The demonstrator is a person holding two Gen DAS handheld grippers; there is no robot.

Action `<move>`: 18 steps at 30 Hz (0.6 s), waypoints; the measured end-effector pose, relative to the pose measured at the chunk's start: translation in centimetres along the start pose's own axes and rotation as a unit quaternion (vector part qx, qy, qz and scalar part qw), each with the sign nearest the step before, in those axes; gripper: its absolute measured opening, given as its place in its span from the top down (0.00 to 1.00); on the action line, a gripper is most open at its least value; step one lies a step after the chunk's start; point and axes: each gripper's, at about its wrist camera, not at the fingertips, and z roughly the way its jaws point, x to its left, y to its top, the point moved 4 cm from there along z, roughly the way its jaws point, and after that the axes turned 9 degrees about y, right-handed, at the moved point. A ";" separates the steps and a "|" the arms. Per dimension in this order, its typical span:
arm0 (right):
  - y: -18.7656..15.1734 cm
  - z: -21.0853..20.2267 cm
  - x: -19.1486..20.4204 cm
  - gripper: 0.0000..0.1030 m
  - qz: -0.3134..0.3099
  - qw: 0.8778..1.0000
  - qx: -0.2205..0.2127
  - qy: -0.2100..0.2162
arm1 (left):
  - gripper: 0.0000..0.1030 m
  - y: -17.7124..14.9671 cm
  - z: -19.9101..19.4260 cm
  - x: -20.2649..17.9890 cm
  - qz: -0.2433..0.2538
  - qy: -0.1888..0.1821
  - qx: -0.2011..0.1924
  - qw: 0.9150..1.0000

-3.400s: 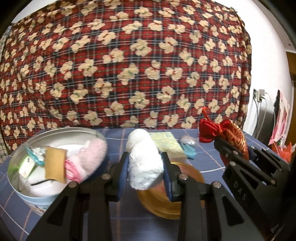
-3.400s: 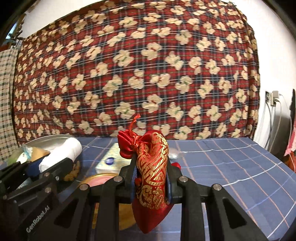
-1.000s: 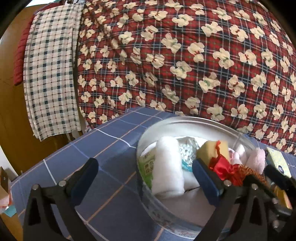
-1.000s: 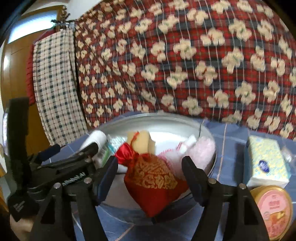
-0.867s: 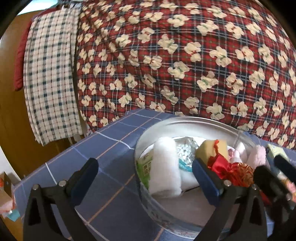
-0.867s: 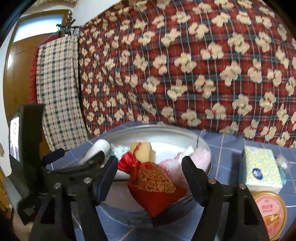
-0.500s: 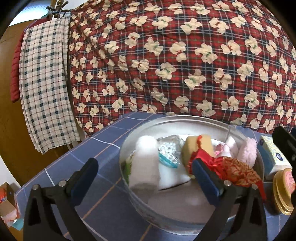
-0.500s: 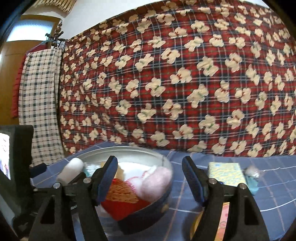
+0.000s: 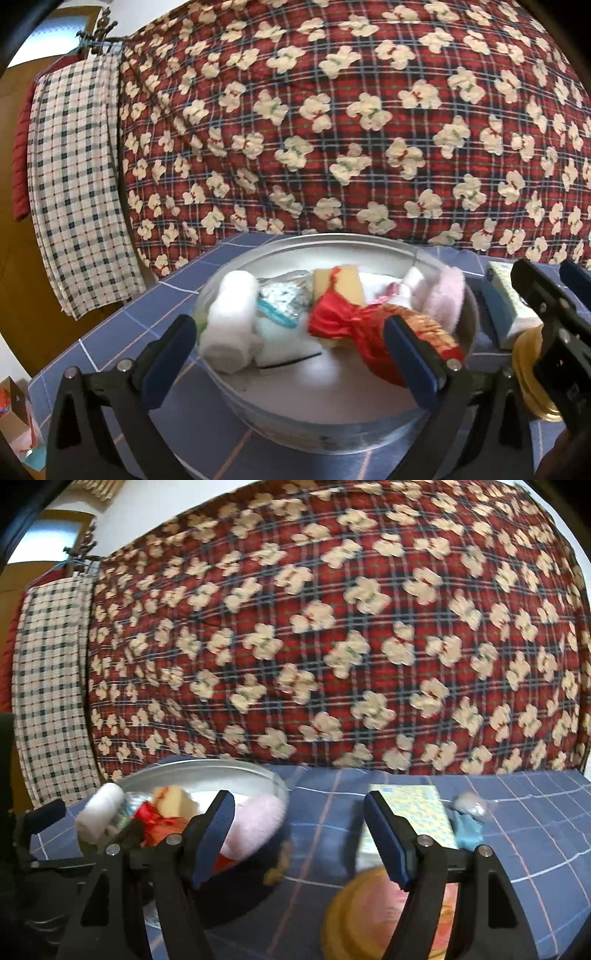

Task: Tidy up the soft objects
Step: 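Release the pouch into the tin with the right tool while the left tool releases the roll, then move both tools back from the tin toward the teal cloth and plastic bag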

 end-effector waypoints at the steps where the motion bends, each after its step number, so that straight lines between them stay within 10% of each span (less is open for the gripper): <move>1: -0.1 -0.1 -0.4 0.28 0.001 1.000 0.001 -0.005 | 0.00 0.0 -0.2 -0.3 0.002 -0.003 -0.001 1.000; 18: -0.3 -3.4 -7.6 0.28 0.006 0.998 -0.009 -0.069 | 0.00 -0.5 -4.3 -6.9 0.056 -0.055 -0.028 0.997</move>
